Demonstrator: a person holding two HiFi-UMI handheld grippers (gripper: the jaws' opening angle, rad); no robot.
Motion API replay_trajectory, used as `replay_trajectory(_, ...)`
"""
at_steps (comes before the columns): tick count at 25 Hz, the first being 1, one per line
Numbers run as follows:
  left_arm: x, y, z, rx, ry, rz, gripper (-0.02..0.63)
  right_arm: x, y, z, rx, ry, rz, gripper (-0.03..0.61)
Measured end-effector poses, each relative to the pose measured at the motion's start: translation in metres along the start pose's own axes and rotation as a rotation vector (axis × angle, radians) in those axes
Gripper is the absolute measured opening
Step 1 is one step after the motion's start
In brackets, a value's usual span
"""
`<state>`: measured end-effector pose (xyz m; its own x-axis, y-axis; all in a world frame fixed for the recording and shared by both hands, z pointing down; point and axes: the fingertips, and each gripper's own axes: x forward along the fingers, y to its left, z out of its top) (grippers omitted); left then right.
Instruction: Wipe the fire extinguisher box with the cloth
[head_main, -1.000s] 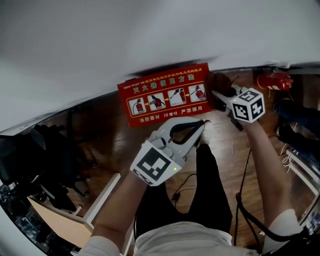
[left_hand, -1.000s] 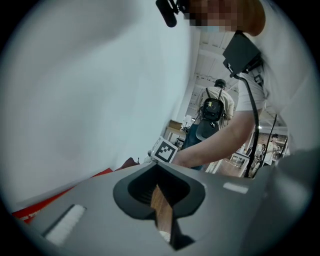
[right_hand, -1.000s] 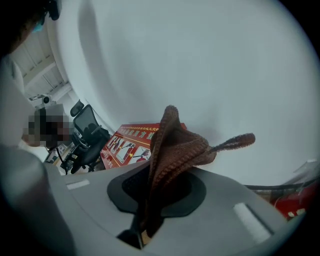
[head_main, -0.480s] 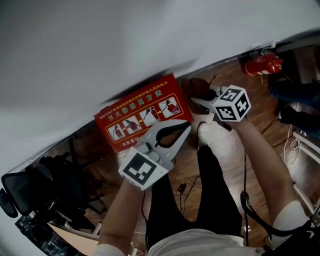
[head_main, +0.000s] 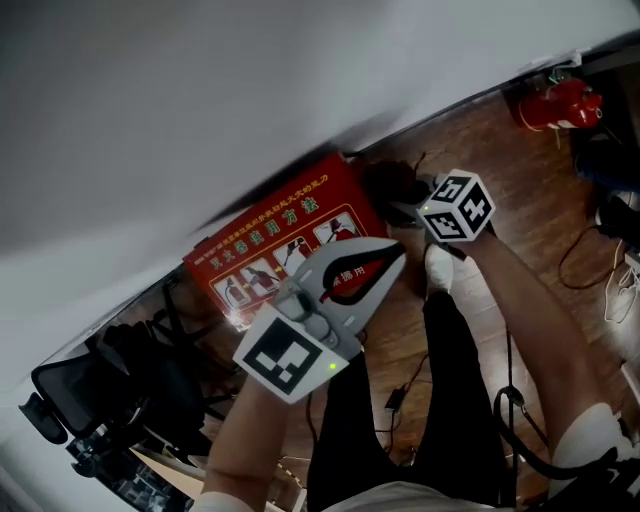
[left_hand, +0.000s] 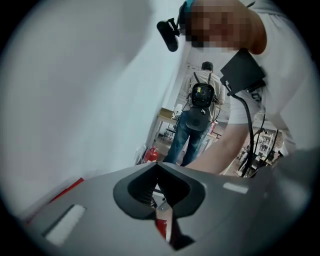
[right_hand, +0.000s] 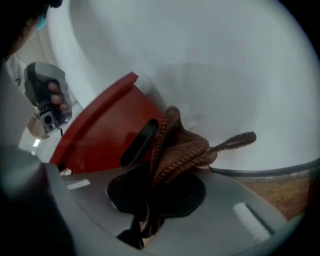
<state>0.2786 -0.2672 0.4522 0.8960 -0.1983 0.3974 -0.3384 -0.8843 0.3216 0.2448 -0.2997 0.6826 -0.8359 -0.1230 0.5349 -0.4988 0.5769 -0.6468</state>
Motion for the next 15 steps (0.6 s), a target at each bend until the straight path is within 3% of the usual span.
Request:
replay_trajectory(8, 0.018, 0.014, -0.009, 0.003, 0.074, -0.01, 0.0, 0.061, -0.057, -0.051, 0.059, 0.022, -0.016, 0.051)
replay_trajectory(12, 0.024, 0.024, -0.003, -0.033, 0.044, 0.013, 0.0, 0.091, -0.094, -0.072, 0.067, 0.036, -0.032, 0.051)
replay_trajectory(15, 0.024, 0.031, -0.004, -0.016, 0.047, 0.047, 0.0, 0.118, -0.122, -0.087, 0.082, 0.046, -0.039, 0.051)
